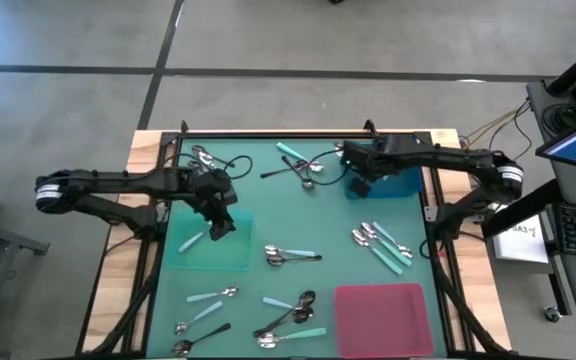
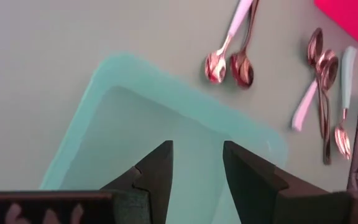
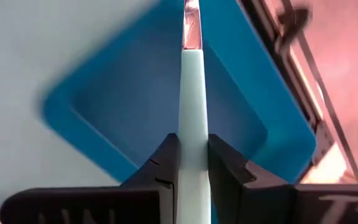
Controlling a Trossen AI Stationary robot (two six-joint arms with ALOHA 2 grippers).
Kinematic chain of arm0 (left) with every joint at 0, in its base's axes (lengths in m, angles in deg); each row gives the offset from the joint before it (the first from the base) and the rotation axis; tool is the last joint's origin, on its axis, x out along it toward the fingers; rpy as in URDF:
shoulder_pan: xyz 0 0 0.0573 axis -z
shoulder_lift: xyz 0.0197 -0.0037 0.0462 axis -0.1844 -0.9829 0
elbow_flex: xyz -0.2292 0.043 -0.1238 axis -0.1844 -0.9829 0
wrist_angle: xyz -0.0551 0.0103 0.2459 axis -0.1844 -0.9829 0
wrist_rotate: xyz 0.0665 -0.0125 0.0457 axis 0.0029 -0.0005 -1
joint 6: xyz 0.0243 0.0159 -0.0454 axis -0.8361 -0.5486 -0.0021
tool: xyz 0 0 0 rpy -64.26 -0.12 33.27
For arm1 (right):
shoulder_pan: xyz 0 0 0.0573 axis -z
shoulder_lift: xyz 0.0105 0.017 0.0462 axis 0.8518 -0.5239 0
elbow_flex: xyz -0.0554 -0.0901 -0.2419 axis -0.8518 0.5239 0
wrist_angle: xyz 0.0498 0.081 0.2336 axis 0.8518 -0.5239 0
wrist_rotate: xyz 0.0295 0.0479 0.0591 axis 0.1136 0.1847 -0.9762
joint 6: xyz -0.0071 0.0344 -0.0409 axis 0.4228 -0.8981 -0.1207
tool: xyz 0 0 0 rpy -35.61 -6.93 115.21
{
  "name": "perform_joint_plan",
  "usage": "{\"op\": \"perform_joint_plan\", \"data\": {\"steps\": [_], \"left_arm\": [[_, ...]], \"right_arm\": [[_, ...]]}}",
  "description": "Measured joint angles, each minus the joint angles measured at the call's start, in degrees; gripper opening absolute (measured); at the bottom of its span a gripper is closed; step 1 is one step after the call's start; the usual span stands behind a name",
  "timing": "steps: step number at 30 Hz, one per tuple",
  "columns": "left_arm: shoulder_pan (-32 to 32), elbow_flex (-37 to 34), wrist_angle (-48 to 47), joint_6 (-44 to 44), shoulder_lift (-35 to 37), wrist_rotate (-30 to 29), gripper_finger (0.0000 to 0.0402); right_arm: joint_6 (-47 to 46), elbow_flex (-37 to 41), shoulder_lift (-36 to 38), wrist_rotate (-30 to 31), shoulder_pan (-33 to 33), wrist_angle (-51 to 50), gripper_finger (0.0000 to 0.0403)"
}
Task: Sort silverware by color (type)
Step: Put the green spoon into the blue bin, then put the black spoon into the red bin
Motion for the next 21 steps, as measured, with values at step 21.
{"op": "perform_joint_plan", "data": {"steps": [21], "left_arm": [[4.9,0.1,17.5,-10.9,-9.1,-4.4,0.0126]], "right_arm": [[-2.5,7.2,1.6,0.0,5.8,1.5,0.0195]]}}
